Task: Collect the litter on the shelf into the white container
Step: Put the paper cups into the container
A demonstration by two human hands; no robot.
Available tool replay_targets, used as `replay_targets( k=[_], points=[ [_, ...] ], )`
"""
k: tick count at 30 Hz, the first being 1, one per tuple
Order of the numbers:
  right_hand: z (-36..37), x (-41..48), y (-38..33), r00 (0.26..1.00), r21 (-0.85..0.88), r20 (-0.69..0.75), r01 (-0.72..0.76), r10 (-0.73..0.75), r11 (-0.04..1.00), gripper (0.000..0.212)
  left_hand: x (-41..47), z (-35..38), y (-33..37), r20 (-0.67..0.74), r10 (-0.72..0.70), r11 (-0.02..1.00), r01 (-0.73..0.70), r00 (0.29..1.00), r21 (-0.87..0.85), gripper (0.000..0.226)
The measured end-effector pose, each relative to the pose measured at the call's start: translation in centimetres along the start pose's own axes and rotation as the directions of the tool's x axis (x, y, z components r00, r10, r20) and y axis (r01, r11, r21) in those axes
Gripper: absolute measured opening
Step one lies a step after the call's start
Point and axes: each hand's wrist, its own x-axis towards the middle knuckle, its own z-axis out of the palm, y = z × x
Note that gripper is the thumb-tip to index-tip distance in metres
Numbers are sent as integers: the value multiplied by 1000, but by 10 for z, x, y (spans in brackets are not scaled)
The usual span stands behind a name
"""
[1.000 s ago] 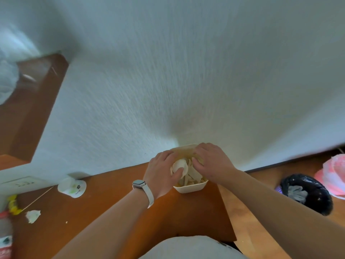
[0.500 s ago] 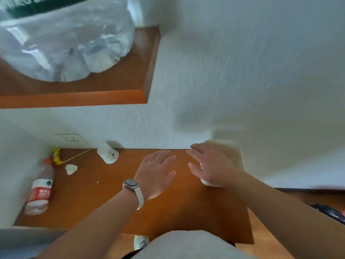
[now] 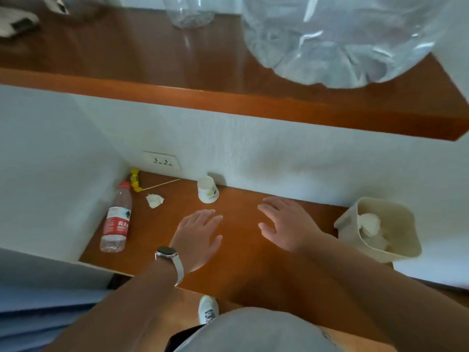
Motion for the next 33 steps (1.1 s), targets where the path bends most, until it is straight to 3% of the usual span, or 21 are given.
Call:
replay_targets(
  k=[6, 13, 22, 27, 33],
  points=[
    [27, 48, -48, 997, -5, 60, -47, 47, 999, 52, -11, 16, -78, 73, -102, 993, 106, 992, -52, 46],
    [54, 102, -87, 996, -36, 21, -91, 92, 995, 50, -7, 42, -137, 160, -194, 959, 221, 968, -176, 46],
    [73, 176, -98, 994, -39, -76, -82, 79, 996, 56, 23, 76, -150, 213, -192, 943, 240, 958, -231, 40],
    [83, 201, -91, 995, -32, -9, -100, 100, 994, 60, 36, 89, -145, 186, -172, 941, 217, 967, -258, 32],
    [91, 199, -88, 995, -22, 15, -101, 102, 995, 44, 39, 92, -147, 159, -142, 947, 180, 977, -264, 25]
  ],
)
